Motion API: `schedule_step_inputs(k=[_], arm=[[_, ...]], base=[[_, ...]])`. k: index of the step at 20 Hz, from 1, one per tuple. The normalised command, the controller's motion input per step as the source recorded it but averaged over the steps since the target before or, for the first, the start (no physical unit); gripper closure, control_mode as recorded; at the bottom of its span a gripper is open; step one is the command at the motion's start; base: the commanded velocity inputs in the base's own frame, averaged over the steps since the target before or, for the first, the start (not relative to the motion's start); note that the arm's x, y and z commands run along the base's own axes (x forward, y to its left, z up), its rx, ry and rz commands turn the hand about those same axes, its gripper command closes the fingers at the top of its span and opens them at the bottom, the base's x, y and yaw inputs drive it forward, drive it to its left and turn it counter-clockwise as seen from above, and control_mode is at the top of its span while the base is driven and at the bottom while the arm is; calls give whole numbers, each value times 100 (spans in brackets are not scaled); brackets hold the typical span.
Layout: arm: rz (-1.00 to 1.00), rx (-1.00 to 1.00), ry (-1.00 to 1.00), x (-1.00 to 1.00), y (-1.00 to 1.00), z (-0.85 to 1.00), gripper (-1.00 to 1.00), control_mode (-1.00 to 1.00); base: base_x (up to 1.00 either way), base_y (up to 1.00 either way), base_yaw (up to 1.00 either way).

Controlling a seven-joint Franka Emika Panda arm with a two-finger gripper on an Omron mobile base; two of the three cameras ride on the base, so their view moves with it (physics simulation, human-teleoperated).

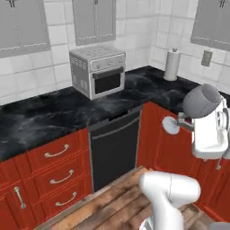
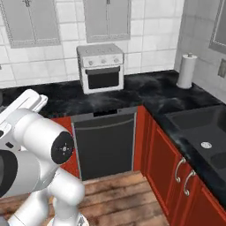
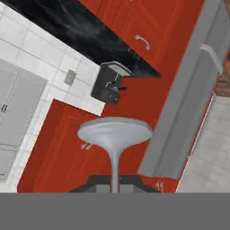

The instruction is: Retrieve the wine glasses from the counter and place one next to each plate.

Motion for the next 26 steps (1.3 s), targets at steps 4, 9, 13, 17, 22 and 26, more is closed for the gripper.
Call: schedule_step_inputs(k=[4,9,13,17,22,26], arm=[[0,0,0,0,0,0,100,100],[0,0,0,0,0,0,100,100],[0,0,0,0,0,0,100,100],[0,0,0,0,0,0,100,100],[0,0,0,0,0,0,100,100],[0,0,0,0,0,0,100,100]], base=[[0,0,100],[0,0,100],[0,0,100],[0,0,100],[0,0,100],[0,0,100]])
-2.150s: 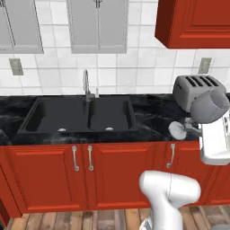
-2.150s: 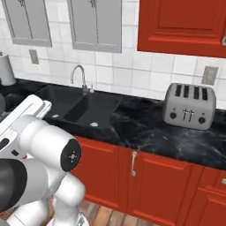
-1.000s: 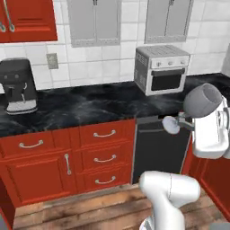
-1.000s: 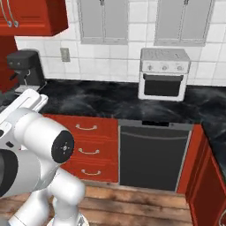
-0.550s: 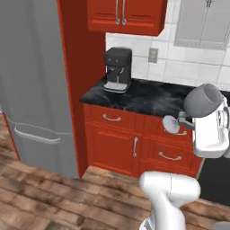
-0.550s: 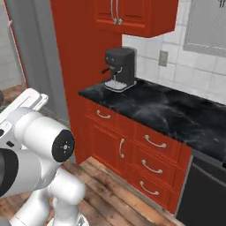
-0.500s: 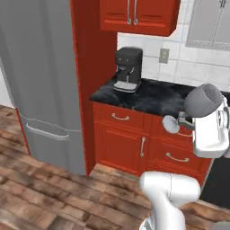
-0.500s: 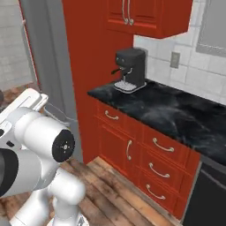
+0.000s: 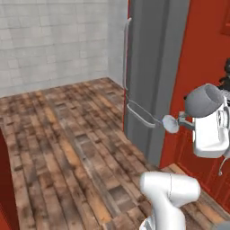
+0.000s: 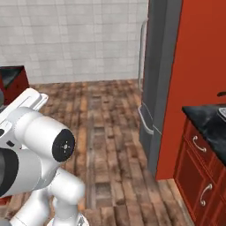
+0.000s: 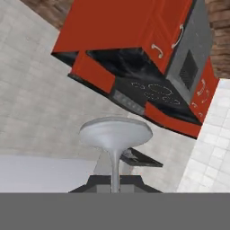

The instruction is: Retrieve the wine glasses from the counter and place one next to each plate.

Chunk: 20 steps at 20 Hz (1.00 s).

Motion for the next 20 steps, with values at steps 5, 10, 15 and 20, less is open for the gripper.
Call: schedule_step_inputs(k=[5,10,15,20], arm=[[0,0,0,0,0,0,100,100],[0,0,0,0,0,0,100,100],[0,0,0,0,0,0,100,100],[0,0,0,0,0,0,100,100]], base=[[32,-2,92],[100,-30,50],[100,-51,39],[100,-47,24]])
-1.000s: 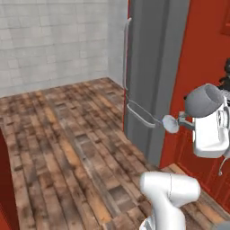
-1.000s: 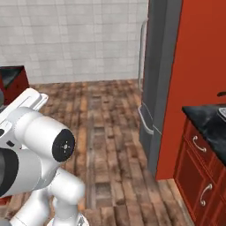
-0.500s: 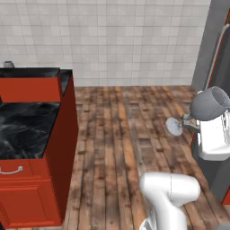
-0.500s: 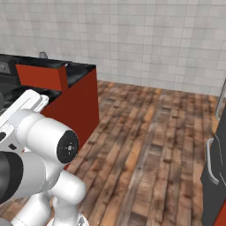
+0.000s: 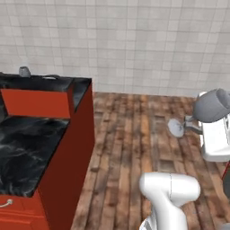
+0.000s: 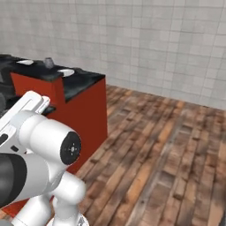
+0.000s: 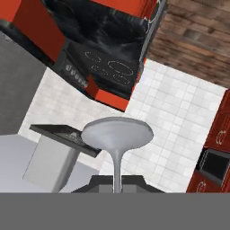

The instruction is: Retrieve the wine glasses from the counter and place one next to each plate.

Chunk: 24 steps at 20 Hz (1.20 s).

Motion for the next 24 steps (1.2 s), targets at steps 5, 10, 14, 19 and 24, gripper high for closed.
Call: schedule_step_inputs(k=[5,10,14,19,24], arm=[[0,0,0,0,0,0,100,100],[0,0,0,0,0,0,100,100],[0,0,0,0,0,0,100,100],[0,0,0,0,0,0,100,100],[0,0,0,0,0,0,100,100]], base=[[100,-30,6],[100,-41,1],[100,-49,3],[100,-10,1],[100,0,0]])
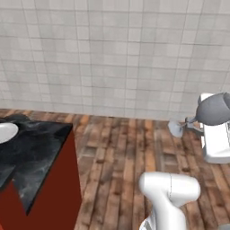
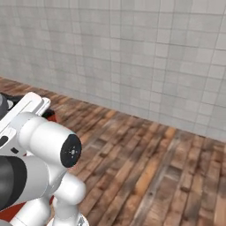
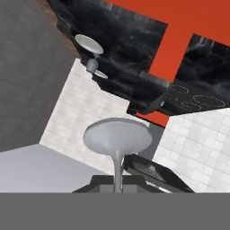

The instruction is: Retrieve the wine glasses from the counter and place one next to each plate.

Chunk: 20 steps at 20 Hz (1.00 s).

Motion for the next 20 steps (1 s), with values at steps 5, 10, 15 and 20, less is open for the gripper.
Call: schedule_step_inputs(k=[5,10,15,20], arm=[[0,0,0,0,0,0,100,100],[0,0,0,0,0,0,100,100],[0,0,0,0,0,0,100,100],[0,0,0,0,0,0,100,100]], base=[[100,-13,3],[100,-10,5],[100,15,7],[100,42,30]])
